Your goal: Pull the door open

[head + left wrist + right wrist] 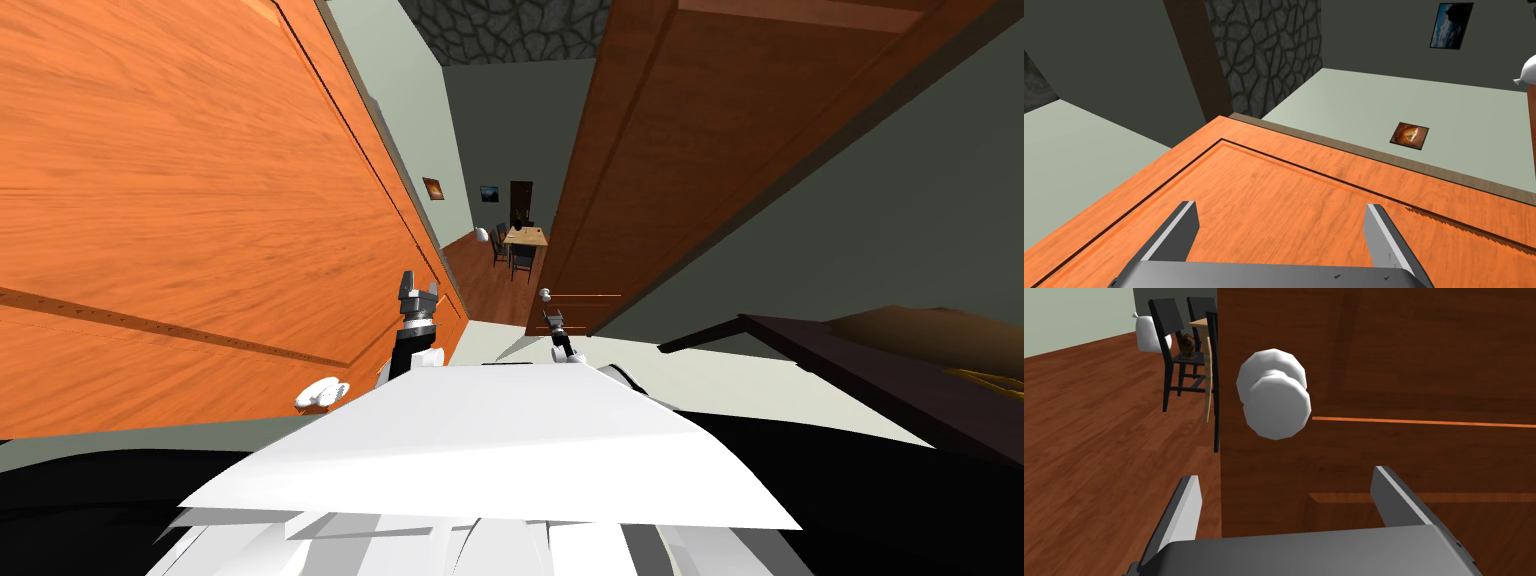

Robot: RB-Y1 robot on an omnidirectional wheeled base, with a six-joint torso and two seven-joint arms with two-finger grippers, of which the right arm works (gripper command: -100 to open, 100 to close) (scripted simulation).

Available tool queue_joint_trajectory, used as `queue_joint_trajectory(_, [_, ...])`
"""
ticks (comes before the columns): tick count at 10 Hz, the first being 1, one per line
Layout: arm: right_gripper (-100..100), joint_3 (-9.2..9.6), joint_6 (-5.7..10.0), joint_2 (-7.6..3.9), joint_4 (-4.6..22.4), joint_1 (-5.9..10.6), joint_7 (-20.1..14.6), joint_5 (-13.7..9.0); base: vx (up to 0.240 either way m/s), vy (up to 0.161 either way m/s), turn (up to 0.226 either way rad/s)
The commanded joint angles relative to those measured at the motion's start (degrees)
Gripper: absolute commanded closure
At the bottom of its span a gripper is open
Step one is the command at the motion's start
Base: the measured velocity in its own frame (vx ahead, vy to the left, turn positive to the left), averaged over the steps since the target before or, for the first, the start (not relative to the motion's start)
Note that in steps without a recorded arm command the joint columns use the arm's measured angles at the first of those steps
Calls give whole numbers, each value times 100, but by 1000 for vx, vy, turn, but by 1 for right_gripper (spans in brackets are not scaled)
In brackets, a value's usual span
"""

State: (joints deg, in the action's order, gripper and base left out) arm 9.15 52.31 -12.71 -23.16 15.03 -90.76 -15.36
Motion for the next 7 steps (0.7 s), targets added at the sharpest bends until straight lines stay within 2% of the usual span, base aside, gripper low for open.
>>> queue_joint_trajectory(1, [-100,24,-49,15,-61,-5,-228,-35,-40,-19,-2])
queue_joint_trajectory(3, [-100,48,-68,37,-67,13,-433,-68,-38,-20,-2])
queue_joint_trajectory(4, [-100,40,-54,35,-50,14,-353,-57,-16,-11,1])
queue_joint_trajectory(5, [-100,3,5,-84,-23,-54,-476,-92,85,40,141])
queue_joint_trajectory(7, [-100,-35,66,-203,4,-123,-574,-124,179,47,120])
